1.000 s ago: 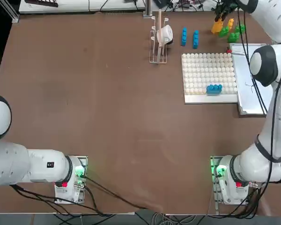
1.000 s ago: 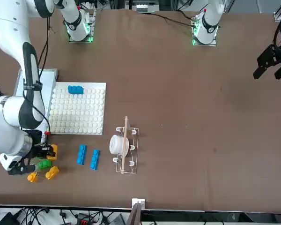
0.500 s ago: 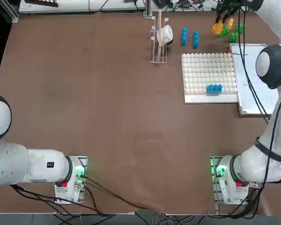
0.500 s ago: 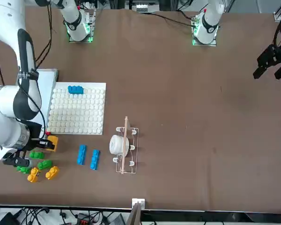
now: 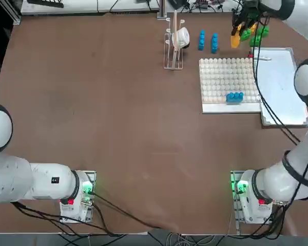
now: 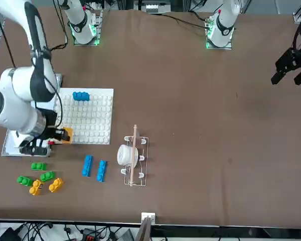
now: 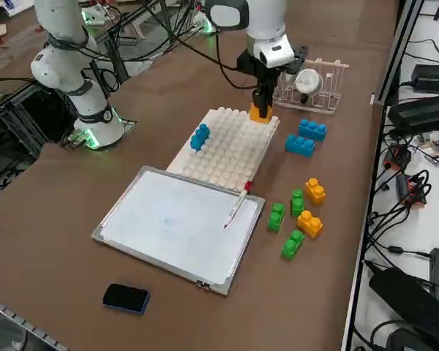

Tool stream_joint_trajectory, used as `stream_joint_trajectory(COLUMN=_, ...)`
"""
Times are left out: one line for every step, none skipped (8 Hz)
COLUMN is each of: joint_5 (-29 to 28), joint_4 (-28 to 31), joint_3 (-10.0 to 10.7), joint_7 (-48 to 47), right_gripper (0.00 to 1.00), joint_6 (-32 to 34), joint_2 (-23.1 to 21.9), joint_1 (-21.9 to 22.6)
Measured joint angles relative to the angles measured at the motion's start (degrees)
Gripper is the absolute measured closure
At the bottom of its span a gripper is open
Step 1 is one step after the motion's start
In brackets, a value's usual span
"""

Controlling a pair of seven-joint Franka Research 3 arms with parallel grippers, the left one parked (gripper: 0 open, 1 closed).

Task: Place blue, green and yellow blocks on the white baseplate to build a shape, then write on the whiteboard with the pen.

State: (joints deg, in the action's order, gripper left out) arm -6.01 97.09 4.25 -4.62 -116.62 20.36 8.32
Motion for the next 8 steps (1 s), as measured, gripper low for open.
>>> stream_joint_trajectory(joint_5=0.0, joint_4=4.6, joint_3=0.0, joint_7=0.0, right_gripper=0.64, joint_6=-1.0, joint_2=-3.2, joint_1=0.2)
stream_joint_trajectory(joint_5=0.0, joint_4=9.1, joint_3=0.0, joint_7=0.0, right_gripper=0.64, joint_6=-2.7, joint_2=-6.0, joint_1=0.2)
stream_joint_trajectory(joint_5=0.0, joint_4=13.3, joint_3=0.0, joint_7=0.0, right_gripper=0.64, joint_6=-5.0, joint_2=-8.2, joint_1=0.4)
stream_joint_trajectory(joint_5=0.0, joint_4=17.0, joint_3=0.0, joint_7=0.0, right_gripper=0.64, joint_6=-7.6, joint_2=-9.8, joint_1=1.0)
stream_joint_trajectory(joint_5=0.0, joint_4=20.4, joint_3=0.0, joint_7=0.0, right_gripper=0.64, joint_6=-10.2, joint_2=-11.1, joint_1=1.5)
stream_joint_trajectory(joint_5=0.0, joint_4=23.8, joint_3=0.0, joint_7=0.0, right_gripper=0.64, joint_6=-12.9, joint_2=-12.3, joint_1=1.8)
stream_joint_trajectory(joint_5=0.0, joint_4=27.4, joint_3=-0.1, joint_7=0.0, right_gripper=0.64, joint_6=-16.5, joint_2=-13.3, joint_1=1.9)
stream_joint_trajectory(joint_5=0.0, joint_4=31.0, joint_3=-0.1, joint_7=0.0, right_gripper=0.64, joint_6=-20.2, joint_2=-14.1, joint_1=2.1)
